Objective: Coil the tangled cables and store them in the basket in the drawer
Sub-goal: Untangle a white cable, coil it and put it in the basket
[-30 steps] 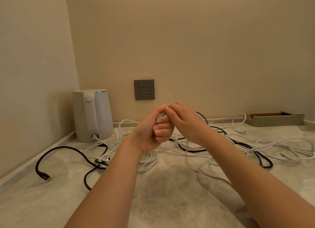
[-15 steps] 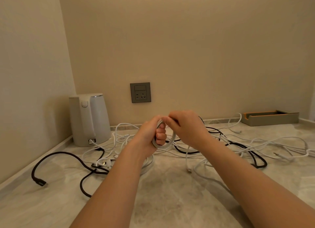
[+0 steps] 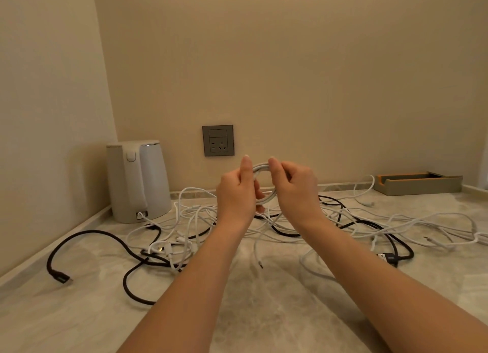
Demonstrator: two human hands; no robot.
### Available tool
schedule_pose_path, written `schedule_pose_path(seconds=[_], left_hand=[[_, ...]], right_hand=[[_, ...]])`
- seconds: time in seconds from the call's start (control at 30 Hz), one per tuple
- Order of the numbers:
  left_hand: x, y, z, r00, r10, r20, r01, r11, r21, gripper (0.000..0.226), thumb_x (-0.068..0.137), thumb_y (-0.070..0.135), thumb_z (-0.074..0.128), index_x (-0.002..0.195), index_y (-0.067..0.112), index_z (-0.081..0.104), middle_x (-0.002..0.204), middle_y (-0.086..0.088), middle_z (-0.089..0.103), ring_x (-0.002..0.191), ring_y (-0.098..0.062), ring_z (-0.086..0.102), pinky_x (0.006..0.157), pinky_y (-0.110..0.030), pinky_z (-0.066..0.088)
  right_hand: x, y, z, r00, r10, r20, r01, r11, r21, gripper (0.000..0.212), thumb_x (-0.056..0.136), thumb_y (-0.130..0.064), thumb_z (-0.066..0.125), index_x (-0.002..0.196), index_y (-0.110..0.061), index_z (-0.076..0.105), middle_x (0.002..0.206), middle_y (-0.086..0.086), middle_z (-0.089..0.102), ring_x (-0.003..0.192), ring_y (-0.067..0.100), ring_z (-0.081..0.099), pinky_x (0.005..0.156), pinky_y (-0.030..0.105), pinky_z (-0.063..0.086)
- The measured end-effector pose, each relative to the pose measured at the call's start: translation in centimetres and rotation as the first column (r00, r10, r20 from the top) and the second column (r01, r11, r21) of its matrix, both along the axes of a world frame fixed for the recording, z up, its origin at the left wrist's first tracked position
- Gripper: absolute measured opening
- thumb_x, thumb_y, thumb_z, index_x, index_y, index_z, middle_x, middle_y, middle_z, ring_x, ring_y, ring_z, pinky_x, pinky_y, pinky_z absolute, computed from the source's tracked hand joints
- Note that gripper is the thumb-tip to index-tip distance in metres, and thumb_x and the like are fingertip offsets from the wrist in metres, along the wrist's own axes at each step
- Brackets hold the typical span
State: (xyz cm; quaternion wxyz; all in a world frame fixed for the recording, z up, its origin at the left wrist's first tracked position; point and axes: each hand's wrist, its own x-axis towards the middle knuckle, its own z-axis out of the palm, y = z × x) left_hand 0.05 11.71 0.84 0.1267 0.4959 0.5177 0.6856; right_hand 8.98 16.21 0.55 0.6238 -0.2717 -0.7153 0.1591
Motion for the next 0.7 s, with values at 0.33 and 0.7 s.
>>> schedule_pose_path(seconds=[0.33,0.7], left_hand=[[-1.8,0.4,0.5,0.997,0.069,0.019,-0.067,0.996,-0.054,0.05,0.1,0.02,0.035,0.051,0.012,0.044,0.047,-0.002,0.039,0.04,-0.014,0.032,0.046,-0.025,0.025],[-4.6,-0.5,1.2,0.902,0.16,0.402,-0.142,0.987,-0.075,0.038,0.097,0.014,0.034,0.06,0.011,0.044,0.056,-0.002,0.039,0.045,-0.015,0.033,0.043,-0.023,0.025]], right_hand=[[0.8,0.7,0.4,0.975,0.221,-0.006,-0.217,0.949,-0.228,0.048,0.098,-0.031,0.046,0.07,0.007,0.056,0.059,0.008,0.034,0.05,0.014,0.027,0.047,0.022,0.023],[-0.9,-2.6,-0.2,0.596,0.118,0.794,-0.103,0.992,-0.07,0.033,0.101,-0.032,0.036,0.082,-0.016,0.058,0.065,-0.007,0.048,0.065,0.018,0.048,0.061,0.033,0.037]])
